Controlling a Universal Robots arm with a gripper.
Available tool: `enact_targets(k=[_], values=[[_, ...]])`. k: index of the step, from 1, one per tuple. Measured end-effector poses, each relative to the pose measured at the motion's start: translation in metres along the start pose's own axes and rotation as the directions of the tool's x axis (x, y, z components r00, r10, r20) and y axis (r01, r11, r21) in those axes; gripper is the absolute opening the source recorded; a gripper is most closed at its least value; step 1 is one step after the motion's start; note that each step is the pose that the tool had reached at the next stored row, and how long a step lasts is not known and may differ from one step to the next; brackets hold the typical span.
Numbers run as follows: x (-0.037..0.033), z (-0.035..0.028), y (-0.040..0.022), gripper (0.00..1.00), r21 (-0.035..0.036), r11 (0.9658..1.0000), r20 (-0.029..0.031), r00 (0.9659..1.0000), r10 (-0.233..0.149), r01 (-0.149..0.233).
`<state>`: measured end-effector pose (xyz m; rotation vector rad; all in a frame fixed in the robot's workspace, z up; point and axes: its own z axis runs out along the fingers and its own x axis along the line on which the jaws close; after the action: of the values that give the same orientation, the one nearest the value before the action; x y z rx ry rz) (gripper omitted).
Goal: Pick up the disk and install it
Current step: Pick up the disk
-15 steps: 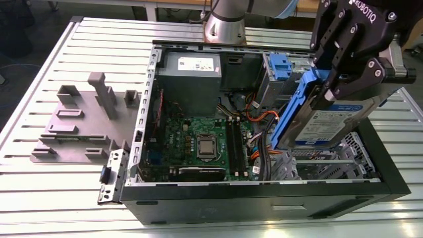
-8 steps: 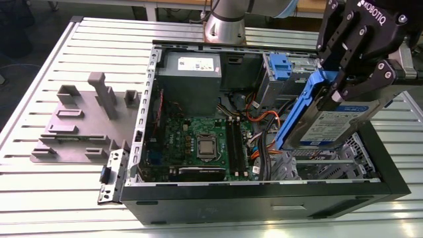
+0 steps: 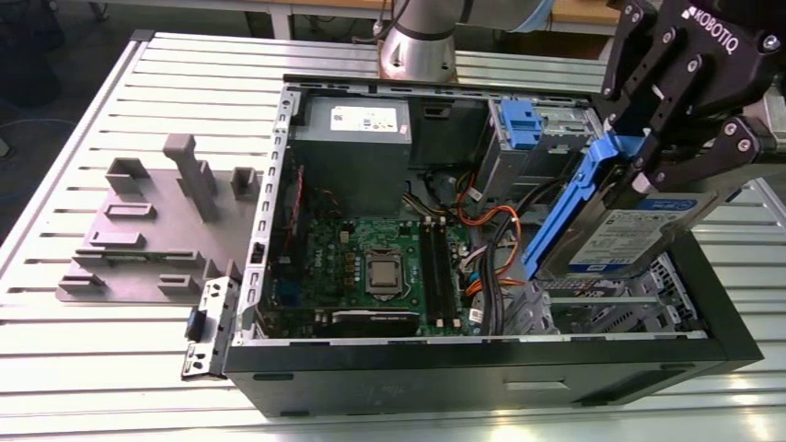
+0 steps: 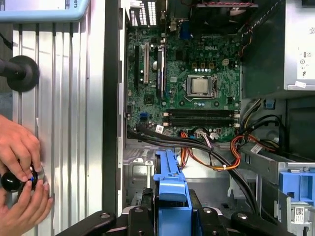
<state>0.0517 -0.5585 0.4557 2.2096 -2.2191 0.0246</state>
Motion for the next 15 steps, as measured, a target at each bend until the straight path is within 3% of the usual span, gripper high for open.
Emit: enact_targets(k=[15], values=[[0.0014,0.0032,-0.0188,0.36,-0.0004,1.0000,0.0000,1.0000,0.000,0.000]])
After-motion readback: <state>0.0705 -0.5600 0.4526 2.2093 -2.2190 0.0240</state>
